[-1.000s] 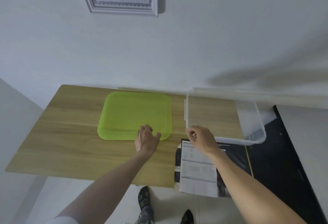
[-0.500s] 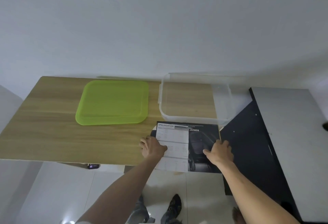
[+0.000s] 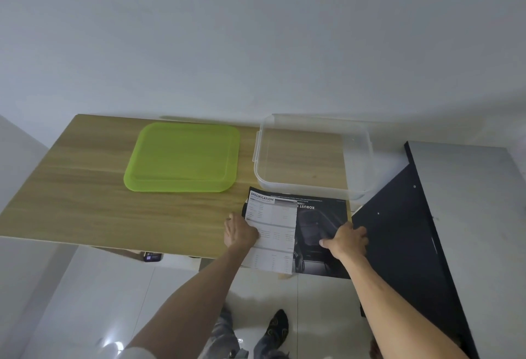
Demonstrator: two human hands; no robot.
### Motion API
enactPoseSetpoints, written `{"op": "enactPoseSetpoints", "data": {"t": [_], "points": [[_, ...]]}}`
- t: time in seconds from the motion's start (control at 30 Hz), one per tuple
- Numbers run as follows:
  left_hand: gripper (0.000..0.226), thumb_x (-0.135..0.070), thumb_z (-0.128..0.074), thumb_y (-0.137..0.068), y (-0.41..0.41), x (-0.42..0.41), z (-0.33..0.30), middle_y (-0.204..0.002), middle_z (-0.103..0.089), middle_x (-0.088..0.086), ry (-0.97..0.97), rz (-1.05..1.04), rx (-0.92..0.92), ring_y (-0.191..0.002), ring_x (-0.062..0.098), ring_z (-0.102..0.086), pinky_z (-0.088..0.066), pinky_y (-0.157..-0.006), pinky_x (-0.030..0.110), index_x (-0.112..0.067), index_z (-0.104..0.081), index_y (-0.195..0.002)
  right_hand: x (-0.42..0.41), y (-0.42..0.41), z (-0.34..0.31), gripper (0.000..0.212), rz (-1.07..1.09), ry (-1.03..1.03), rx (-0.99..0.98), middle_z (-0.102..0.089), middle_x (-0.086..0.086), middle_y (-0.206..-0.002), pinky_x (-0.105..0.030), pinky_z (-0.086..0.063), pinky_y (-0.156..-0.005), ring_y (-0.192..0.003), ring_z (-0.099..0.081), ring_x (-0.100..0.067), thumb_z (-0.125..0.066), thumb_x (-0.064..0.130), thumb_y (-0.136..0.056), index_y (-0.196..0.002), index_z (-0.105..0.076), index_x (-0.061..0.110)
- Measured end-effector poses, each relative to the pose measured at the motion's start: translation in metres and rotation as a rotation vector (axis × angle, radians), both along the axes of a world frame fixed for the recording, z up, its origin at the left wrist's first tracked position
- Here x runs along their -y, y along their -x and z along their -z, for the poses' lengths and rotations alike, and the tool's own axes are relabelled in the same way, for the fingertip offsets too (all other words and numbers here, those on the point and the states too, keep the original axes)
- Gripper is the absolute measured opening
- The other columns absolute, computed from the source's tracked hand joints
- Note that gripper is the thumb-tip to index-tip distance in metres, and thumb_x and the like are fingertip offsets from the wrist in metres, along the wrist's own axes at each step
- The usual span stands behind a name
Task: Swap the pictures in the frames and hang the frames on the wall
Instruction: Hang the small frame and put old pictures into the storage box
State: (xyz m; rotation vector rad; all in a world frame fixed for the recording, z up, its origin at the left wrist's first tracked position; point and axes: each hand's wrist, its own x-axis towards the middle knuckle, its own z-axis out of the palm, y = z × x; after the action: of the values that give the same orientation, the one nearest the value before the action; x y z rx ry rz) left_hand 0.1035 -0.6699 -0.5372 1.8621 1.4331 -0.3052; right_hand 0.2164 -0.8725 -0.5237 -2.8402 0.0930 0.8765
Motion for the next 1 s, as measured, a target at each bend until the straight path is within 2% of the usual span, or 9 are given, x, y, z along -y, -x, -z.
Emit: {"op": "enactPoseSetpoints", "data": {"t": [0.1, 0.23, 0.33, 0.43, 0.53, 0.77, 0.83, 0.9, 1.0], "points": [[0.042, -0.008, -0.069, -0.081, 0.000, 0.002, -0.003, -0.099, -0.058, 0.010, 0.006, 0.007, 0.030, -0.105, 0.034, -0.059, -0.047, -0.078, 0.037, -0.004, -0.043, -0.113, -0.003, -0.001, -0.001, 0.095, 0.023, 0.007, -0.012, -0.032, -0.025, -0.143, -0.048, -0.047, -0.102, -0.130, -0.040, -0.041, -0.083, 0.040, -0.076, -0.145, -0.028, 0.004], [0.039, -0.011, -0.070, -0.079, 0.003, -0.001, -0.005, -0.109, -0.060, 0.010, 0.049, 0.071, 0.054, -0.105, 0.031, -0.057, -0.048, -0.084, 0.038, -0.007, -0.050, -0.113, -0.003, -0.003, -0.004, 0.094, 0.046, 0.020, -0.026, -0.038, -0.025, -0.144, -0.048, -0.044, -0.102, -0.131, -0.041, -0.041, -0.083, 0.039, -0.077, -0.144, -0.027, 0.003], [0.036, -0.010, -0.069, -0.078, 0.006, -0.004, -0.003, -0.107, -0.063, 0.007, 0.073, 0.073, 0.114, -0.103, 0.031, -0.059, -0.051, -0.084, 0.039, -0.011, -0.053, -0.110, -0.005, -0.002, -0.005, 0.096, 0.081, 0.001, -0.031, -0.035, -0.025, -0.144, -0.048, -0.044, -0.102, -0.131, -0.040, -0.042, -0.084, 0.035, -0.075, -0.144, -0.025, 0.005], [0.035, -0.003, -0.073, -0.072, 0.012, -0.009, 0.003, -0.100, -0.068, 0.002, 0.171, -0.002, 0.186, -0.096, 0.028, -0.064, -0.056, -0.083, 0.041, -0.017, -0.060, -0.101, -0.007, -0.001, -0.006, 0.098, 0.116, -0.007, -0.025, -0.027, -0.025, -0.144, -0.047, -0.045, -0.101, -0.130, -0.038, -0.041, -0.087, 0.032, -0.073, -0.144, -0.025, 0.006], [0.039, 0.008, -0.074, -0.066, 0.022, -0.019, 0.008, -0.100, -0.073, 0.006, 0.358, -0.135, 0.311, -0.091, 0.030, -0.069, -0.059, -0.082, 0.048, -0.020, -0.064, -0.090, -0.009, 0.001, -0.006, 0.100, 0.111, 0.003, -0.034, -0.028, -0.024, -0.144, -0.048, -0.044, -0.101, -0.131, -0.037, -0.040, -0.087, 0.033, -0.072, -0.144, -0.024, 0.006], [0.049, 0.021, -0.071, -0.070, 0.045, -0.035, -0.008, -0.102, -0.074, 0.011, 0.619, -0.208, 0.461, -0.092, 0.030, -0.071, -0.060, -0.071, 0.039, -0.009, -0.068, -0.108, -0.003, -0.001, -0.005, 0.107, 0.147, -0.181, -0.083, -0.031, -0.022, -0.148, -0.049, -0.040, -0.105, -0.134, -0.036, -0.040, -0.089, 0.034, -0.068, -0.147, -0.022, 0.009], [0.049, 0.020, -0.073, -0.069, 0.051, -0.043, -0.011, -0.101, -0.076, 0.011, 0.646, -0.215, 0.462, -0.092, 0.031, -0.072, -0.061, -0.073, 0.042, -0.008, -0.068, -0.108, 0.003, -0.002, -0.003, 0.093, 0.186, -0.353, -0.128, -0.044, -0.016, -0.143, -0.048, -0.043, -0.102, -0.127, -0.047, -0.036, -0.089, 0.034, -0.067, -0.142, -0.037, 0.014], [0.050, 0.020, -0.074, -0.068, 0.055, -0.051, -0.013, -0.101, -0.076, 0.012, 0.654, -0.210, 0.464, -0.092, 0.032, -0.072, -0.060, -0.076, 0.045, -0.009, -0.067, -0.108, 0.011, -0.005, -0.003, 0.063, 0.225, -0.529, -0.160, -0.062, -0.008, -0.128, -0.045, -0.050, -0.096, -0.112, -0.059, -0.028, -0.085, 0.026, -0.073, -0.128, -0.055, 0.018], [0.058, 0.022, -0.074, -0.066, 0.055, -0.066, -0.020, -0.104, -0.074, 0.013, 0.663, -0.171, 0.502, -0.096, 0.034, -0.071, -0.058, -0.084, 0.049, -0.007, -0.063, -0.115, 0.018, -0.004, -0.017, 0.043, 0.284, -0.696, -0.203, -0.068, -0.006, -0.116, -0.034, -0.053, -0.078, -0.100, -0.064, -0.022, -0.077, 0.010, -0.083, -0.122, -0.060, 0.017]]}}
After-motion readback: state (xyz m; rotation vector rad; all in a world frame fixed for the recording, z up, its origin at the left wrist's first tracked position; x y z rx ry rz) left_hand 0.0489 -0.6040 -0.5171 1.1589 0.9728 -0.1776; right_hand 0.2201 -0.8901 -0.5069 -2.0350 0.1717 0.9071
